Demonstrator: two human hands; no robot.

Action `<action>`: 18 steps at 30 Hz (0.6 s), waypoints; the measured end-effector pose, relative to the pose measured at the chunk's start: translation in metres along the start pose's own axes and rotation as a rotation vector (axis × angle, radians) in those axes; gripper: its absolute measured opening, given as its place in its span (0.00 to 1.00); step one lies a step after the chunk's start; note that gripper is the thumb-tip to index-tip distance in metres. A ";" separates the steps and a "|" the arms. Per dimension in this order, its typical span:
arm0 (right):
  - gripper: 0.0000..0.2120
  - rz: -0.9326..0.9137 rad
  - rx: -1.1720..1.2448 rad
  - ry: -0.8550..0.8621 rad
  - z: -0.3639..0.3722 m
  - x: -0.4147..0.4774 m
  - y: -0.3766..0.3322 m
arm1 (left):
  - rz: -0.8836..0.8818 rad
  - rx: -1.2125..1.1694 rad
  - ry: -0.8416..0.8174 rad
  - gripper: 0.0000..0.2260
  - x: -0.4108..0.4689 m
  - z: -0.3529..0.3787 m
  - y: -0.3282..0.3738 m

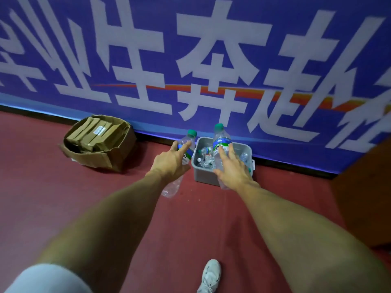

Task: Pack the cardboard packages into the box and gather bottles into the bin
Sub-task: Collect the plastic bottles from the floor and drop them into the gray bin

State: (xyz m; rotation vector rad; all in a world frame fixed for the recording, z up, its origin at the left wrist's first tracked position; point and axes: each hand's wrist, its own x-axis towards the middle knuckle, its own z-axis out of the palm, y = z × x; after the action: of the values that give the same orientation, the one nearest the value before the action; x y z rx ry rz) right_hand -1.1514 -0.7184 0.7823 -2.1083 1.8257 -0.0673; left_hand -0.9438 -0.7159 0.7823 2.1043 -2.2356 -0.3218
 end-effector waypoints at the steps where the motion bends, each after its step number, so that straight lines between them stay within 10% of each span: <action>1: 0.38 0.012 -0.002 -0.006 -0.004 0.017 0.011 | 0.013 0.007 -0.016 0.35 0.022 0.004 0.007; 18: 0.38 0.134 0.032 -0.036 -0.066 0.272 0.134 | 0.154 0.017 -0.123 0.35 0.332 0.018 0.083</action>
State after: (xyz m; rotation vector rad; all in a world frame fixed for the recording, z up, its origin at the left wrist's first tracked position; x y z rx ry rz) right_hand -1.2497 -1.0114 0.7533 -1.9476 1.9256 -0.0248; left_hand -1.0514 -1.0393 0.7465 1.9546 -2.4595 -0.4347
